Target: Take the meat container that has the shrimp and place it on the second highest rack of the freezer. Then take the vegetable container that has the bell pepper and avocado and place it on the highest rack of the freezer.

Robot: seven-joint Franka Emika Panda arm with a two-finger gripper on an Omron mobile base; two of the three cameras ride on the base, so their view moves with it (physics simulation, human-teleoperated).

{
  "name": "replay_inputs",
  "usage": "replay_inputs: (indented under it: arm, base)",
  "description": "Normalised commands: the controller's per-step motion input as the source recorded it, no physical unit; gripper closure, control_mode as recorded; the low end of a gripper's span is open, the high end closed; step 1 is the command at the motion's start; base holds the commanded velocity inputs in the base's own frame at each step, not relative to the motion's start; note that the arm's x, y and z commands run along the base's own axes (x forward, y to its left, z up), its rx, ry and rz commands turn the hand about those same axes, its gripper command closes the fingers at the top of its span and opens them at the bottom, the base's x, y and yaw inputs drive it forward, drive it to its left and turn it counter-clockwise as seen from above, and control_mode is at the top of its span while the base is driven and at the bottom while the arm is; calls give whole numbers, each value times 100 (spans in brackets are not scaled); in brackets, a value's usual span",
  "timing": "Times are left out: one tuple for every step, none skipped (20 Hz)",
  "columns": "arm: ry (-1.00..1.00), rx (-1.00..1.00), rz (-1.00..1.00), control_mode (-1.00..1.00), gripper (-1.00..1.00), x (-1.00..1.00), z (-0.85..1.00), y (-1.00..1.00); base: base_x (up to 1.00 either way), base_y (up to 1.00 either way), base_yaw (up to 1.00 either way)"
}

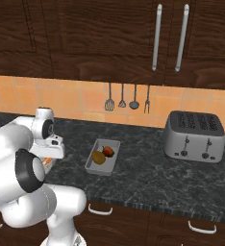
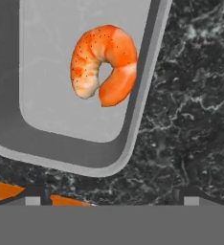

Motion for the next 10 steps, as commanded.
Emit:
replay_inputs:
  arm:
    - [0, -8, -11, -100, -100, 0, -27, 0]
    - [0, -7, -11, -100, -100, 5, -14, 0]
    - [1, -7, -13, -100, -100, 12, 0, 0]
    - [0, -5, -16, -100, -100, 19, 0, 0]
    - [0, -7, -18, -100, -100, 25, 0, 7]
    - [0, -7, -20, -100, -100, 30, -1, 9]
    - [0, -8, -21, -100, -100, 28, 0, 10]
    - [0, -7, -21, -100, -100, 22, 0, 7]
    - [0, -4, -19, -100, -100, 11, -1, 4]
    - [0, -4, -17, -100, -100, 8, -14, 6]
  base:
    - [0, 0, 0]
    - [0, 0, 0]
    - [0, 0, 0]
    - [0, 0, 0]
    - [0, 0, 0]
    - [0, 0, 0]
    - [0, 0, 0]
    - [0, 0, 0]
    - [0, 0, 0]
    - [0, 0, 0]
